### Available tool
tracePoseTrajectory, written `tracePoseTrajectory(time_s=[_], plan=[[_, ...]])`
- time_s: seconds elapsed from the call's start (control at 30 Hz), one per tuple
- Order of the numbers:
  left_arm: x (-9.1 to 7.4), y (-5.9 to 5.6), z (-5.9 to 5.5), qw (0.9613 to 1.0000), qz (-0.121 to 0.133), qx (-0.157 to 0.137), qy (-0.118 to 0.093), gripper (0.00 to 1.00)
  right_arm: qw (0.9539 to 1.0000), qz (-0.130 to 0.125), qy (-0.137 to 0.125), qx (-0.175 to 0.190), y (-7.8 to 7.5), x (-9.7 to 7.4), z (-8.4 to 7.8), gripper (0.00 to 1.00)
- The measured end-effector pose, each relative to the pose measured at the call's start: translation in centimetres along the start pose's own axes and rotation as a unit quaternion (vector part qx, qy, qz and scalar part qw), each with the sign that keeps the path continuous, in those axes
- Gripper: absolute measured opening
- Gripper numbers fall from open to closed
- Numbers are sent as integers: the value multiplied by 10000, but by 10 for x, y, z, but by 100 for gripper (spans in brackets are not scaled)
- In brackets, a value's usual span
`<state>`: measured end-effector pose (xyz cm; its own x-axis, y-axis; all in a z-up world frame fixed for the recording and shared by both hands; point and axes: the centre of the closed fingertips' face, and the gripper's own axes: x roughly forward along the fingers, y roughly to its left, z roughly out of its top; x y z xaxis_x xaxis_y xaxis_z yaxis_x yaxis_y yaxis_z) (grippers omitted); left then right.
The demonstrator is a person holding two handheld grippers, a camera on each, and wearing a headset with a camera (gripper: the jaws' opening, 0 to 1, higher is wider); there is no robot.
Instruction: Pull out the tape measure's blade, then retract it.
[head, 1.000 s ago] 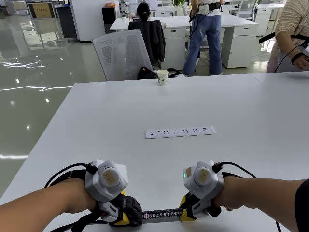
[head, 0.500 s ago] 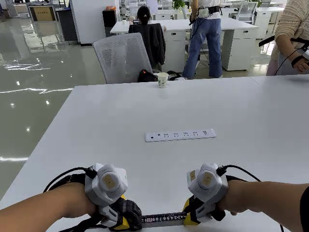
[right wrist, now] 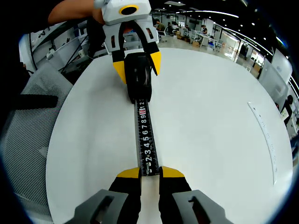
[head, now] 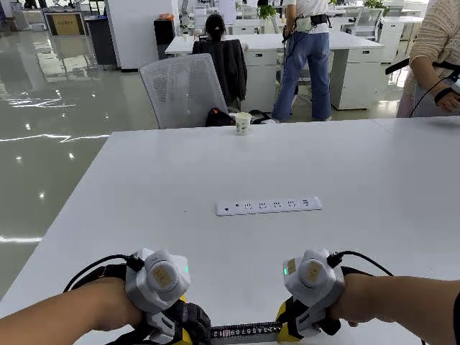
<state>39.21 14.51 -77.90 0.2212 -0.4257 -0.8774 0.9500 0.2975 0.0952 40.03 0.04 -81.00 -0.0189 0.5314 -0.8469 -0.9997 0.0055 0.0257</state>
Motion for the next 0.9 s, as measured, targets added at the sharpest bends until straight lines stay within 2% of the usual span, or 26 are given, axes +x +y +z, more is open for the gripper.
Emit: tracePoseTrajectory(time_s=[0.9], plan=[[0,0,1,10000,21,-10,23,31,10000,-29,29,-3,-2,-7,-12,11]])
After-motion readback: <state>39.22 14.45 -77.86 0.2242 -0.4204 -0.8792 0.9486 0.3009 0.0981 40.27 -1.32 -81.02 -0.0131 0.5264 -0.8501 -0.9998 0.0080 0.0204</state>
